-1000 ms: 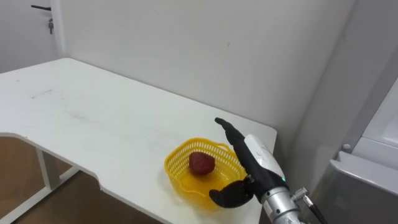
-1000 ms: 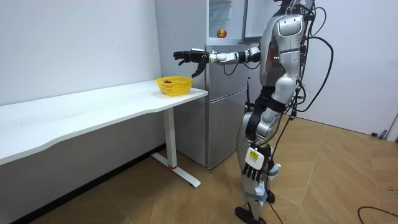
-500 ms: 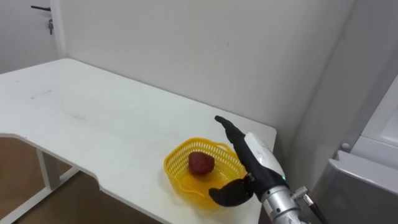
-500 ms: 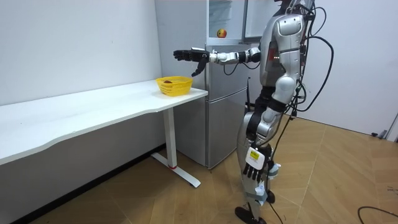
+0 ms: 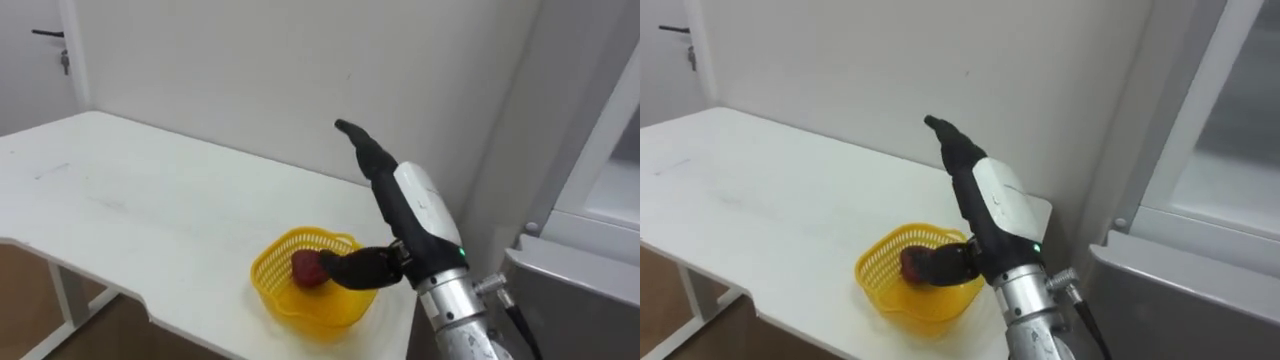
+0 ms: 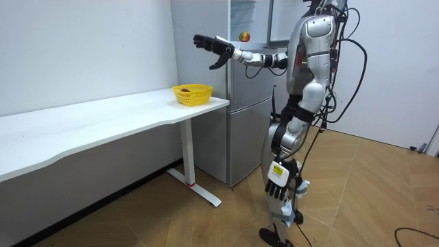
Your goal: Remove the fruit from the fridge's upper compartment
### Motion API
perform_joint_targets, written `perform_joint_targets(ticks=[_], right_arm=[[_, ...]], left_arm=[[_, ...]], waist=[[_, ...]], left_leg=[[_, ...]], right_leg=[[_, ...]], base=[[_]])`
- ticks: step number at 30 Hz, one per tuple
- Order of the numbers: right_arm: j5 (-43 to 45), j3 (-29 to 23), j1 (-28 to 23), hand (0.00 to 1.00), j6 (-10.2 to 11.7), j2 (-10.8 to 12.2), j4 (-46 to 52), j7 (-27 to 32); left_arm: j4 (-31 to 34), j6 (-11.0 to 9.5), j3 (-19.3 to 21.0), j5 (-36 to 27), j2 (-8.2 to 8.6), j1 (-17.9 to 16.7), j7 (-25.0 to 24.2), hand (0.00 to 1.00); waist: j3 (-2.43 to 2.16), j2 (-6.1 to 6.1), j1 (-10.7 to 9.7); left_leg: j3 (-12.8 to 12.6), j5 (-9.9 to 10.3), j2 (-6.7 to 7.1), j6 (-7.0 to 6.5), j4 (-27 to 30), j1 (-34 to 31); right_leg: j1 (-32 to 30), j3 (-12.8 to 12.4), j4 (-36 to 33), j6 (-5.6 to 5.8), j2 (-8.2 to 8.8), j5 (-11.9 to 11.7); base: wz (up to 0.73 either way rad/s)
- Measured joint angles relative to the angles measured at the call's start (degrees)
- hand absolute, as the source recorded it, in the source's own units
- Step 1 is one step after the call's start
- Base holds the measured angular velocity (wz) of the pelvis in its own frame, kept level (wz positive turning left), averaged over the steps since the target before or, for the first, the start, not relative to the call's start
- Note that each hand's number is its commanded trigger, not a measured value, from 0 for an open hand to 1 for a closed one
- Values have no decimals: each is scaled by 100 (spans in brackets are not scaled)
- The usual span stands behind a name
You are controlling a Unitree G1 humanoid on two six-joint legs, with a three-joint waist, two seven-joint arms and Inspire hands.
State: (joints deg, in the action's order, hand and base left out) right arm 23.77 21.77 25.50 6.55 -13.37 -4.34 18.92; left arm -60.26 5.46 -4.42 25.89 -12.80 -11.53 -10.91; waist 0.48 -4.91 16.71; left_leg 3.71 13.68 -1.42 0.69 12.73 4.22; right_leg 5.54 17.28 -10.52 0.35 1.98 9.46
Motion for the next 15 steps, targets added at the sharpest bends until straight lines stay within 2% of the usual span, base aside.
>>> perform_joint_targets(ticks=[3,4,5,7,8,12,14,15], right_arm=[[-17,-208,-156,0,38,-1,674,58],[-32,-296,-223,0,110,-2,906,98],[-48,-331,-260,0,143,-8,1107,108],[-40,-430,-331,0,243,-63,1411,116],[-42,-518,-351,0,382,-78,1486,184],[-45,-707,-448,0,465,-97,1798,370],[-13,-871,-500,0,601,-115,1943,498],[17,-939,-551,0,642,-116,1990,533]], left_arm=[[-4,-67,139,2,14,-10,37,0],[-3,-79,138,0,23,-16,53,0],[-5,-97,138,-20,35,-51,70,0],[-62,-142,138,-62,63,-83,86,0],[-134,-210,130,-71,64,-86,138,0],[-217,-306,93,-156,63,-72,186,0],[-242,-358,81,-154,64,-77,186,0],[-243,-368,83,-154,64,-76,189,0]], waist=[[-10,32,-102],[-23,60,-165],[-56,99,-260],[-70,136,-321],[-39,193,-405],[-42,208,-616],[-35,228,-807],[-38,231,-834]], left_leg=[[-41,1,-4,0,-46,-34],[-60,1,-4,-1,-45,-26],[-92,-4,-3,-7,-41,24],[-208,-7,-4,-12,-55,101],[-234,-9,-3,-14,-85,153],[-389,-12,-20,-20,-145,178],[-467,-12,-37,-22,-160,216],[-487,-12,-40,-22,-185,239]], right_leg=[[-70,-29,-10,0,-1,0],[-74,-70,-12,-1,-2,0],[-66,-109,-14,-1,-2,0],[-32,-187,-16,0,0,0],[3,-210,-17,0,1,0],[-72,-336,-33,-2,-7,-2],[-70,-385,-36,-10,-20,-10],[-65,-395,-39,-10,-22,-10]], base=[[-8],[-9],[-13],[-22],[-19],[-20],[-14],[-12]])
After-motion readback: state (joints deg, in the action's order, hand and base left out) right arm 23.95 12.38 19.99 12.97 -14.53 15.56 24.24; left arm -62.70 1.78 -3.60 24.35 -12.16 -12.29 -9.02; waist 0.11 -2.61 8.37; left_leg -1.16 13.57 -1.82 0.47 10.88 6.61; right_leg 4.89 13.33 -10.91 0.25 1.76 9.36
